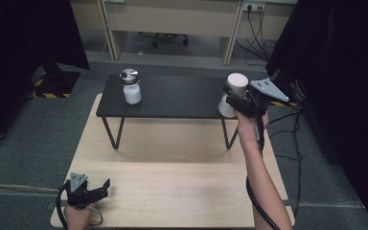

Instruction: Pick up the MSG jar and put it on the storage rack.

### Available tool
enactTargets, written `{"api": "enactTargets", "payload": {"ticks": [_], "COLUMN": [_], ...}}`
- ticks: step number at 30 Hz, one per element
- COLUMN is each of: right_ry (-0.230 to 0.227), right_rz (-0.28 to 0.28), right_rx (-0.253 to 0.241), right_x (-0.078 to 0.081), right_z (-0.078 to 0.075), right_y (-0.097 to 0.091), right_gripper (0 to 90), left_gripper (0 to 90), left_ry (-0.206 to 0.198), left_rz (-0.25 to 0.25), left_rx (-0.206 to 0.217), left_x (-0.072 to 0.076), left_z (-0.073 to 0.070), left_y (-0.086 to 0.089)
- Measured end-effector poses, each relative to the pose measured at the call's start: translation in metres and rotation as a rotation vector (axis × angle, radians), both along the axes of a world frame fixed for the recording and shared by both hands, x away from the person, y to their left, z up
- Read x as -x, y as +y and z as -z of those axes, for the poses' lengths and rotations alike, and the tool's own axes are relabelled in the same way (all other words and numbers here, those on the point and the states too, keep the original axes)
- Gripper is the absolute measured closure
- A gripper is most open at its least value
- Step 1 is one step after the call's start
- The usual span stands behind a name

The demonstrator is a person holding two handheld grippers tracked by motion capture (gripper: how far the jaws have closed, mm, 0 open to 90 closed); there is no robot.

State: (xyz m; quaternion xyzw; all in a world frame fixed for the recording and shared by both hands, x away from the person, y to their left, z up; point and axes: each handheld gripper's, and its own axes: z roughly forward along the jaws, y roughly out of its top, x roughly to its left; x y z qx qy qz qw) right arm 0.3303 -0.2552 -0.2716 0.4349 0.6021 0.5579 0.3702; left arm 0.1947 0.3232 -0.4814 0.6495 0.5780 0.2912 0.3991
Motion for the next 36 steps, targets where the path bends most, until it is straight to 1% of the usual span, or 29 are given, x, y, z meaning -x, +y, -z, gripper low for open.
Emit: {"api": "enactTargets", "payload": {"ticks": [15, 25, 28, 36], "right_ry": [0.002, 0.007, 0.007, 0.012], "right_rz": [0.017, 0.023, 0.028, 0.031], "right_rx": [0.023, 0.009, 0.012, 0.012], "right_x": [-0.020, -0.031, -0.034, -0.040], "right_z": [-0.002, 0.003, 0.004, 0.005], "right_y": [0.006, 0.009, 0.010, 0.011], "right_gripper": [33.6, 33.6, 33.5, 33.5], "left_gripper": [0.0, 0.0, 0.0, 0.1], "left_ry": [-0.004, 0.000, -0.001, -0.005], "left_rz": [-0.008, 0.003, 0.001, -0.004], "left_rx": [0.001, -0.006, -0.006, 0.003], "left_x": [0.001, 0.000, 0.000, 0.001], "left_z": [0.000, 0.000, 0.000, 0.000], "left_y": [-0.001, 0.000, -0.001, 0.000]}}
